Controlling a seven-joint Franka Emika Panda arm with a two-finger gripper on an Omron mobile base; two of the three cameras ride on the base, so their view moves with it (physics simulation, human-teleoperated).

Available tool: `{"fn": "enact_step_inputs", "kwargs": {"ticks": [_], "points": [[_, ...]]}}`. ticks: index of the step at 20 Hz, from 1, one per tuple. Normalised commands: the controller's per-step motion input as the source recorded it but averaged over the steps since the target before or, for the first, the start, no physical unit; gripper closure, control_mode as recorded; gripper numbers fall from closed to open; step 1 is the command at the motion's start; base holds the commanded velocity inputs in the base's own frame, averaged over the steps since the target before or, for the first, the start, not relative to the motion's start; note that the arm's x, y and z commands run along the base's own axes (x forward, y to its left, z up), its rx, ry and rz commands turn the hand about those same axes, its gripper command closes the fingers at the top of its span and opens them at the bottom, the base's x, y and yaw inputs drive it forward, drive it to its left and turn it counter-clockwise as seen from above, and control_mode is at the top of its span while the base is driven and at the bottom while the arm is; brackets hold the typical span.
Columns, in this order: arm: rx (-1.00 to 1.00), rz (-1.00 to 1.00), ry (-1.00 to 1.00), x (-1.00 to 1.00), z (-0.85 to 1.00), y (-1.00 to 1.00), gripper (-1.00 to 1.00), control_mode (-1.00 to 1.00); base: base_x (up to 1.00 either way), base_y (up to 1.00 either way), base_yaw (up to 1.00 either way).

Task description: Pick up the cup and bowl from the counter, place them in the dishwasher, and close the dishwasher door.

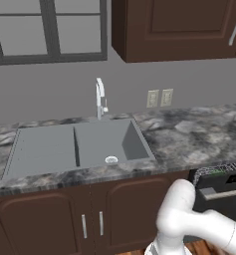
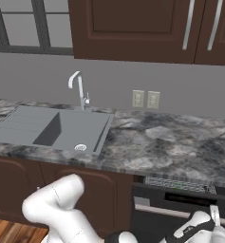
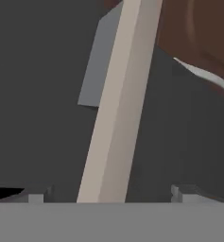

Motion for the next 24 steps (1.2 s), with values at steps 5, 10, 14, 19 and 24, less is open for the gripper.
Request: {"fn": "enact_step_inputs", "kwargs": {"ticks": [5,10,14,19,24], "points": [[0.00,0.00,0.00,0.39,-0.85,-0.11,-1.00,-1.00,0.00,0.00,0.00],[0.00,0.00,-0.01,0.33,-0.91,-0.16,-1.00,-1.00,0.00,0.00,0.00],[0.00,0.00,-0.01,0.37,-1.00,-0.16,-1.00,-1.00,0.00,0.00,0.00],[0.00,0.00,-0.03,0.41,-1.00,-0.17,-1.00,-1.00,0.00,0.00,0.00],[0.00,0.00,-0.02,0.48,-1.00,-0.13,-1.00,-1.00,0.00,0.00,0.00]]}}
